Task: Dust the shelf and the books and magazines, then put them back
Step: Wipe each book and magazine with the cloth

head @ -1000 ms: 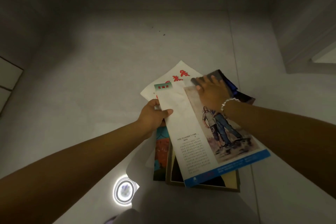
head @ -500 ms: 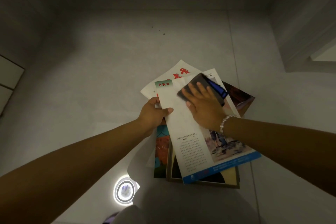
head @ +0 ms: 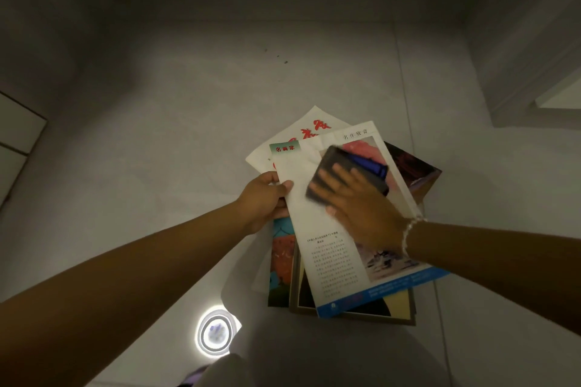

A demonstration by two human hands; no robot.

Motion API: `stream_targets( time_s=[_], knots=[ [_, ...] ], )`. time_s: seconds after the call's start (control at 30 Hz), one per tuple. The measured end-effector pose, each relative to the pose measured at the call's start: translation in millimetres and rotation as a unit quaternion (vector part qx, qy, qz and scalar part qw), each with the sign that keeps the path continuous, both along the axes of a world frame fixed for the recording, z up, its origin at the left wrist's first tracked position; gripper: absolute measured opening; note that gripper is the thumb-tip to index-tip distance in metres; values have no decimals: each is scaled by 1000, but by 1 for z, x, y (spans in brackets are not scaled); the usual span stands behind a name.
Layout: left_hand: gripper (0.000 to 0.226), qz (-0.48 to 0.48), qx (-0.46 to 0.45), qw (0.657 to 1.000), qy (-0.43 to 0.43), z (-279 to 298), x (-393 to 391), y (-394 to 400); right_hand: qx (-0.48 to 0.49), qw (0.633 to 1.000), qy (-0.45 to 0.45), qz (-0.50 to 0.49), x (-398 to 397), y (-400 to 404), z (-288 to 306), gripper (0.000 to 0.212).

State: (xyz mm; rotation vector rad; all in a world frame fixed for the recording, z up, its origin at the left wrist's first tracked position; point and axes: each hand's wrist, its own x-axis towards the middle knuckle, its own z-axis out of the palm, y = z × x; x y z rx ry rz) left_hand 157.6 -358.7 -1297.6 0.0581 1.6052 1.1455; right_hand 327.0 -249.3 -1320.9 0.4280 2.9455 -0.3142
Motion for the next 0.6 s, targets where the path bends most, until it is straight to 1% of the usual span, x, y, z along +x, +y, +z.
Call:
stream_targets(
  time_s=[0.07,0.1,0.13,0.17,0.27,0.3,0.33,0.37,0.43,0.5,0.53,0.57,0.6],
  knots=[
    [12,-11,3,1000,11,-1,-1,-2,-20,995,-36,94,13,-3,0,54],
    [13,-16,2,1000,22,-2,-1,-3,-17,992,-45,115,15,6,-2,54],
    [14,-20,0,999,34,-2,-1,-3,-5,993,-36,116,17,18,-5,55],
    [16,-24,-3,999,40,-3,-1,-3,5,996,-31,89,16,30,-8,55],
    [23,-27,-7,999,35,-1,-1,-3,10,998,-6,-56,12,45,-12,58],
    [25,-27,-8,999,31,-1,-1,-3,5,997,6,-80,9,37,-12,59],
    [26,-26,-9,999,26,0,-1,-3,1,996,22,-81,7,24,-11,57],
    [25,-25,-9,999,22,1,-1,-3,2,998,32,-57,8,8,-10,54],
    [19,-26,-10,999,27,1,0,-3,29,998,32,48,20,-25,-9,50],
    [11,-29,-20,998,54,1,1,-3,60,982,22,178,38,-50,-13,49],
    [10,-31,-26,997,70,2,2,-2,61,972,16,228,47,-57,-14,49],
    [11,-35,-31,995,85,2,2,-1,59,964,15,259,52,-58,-16,49],
    [12,-40,-34,994,96,3,2,-1,61,961,20,269,54,-55,-14,48]
  ],
)
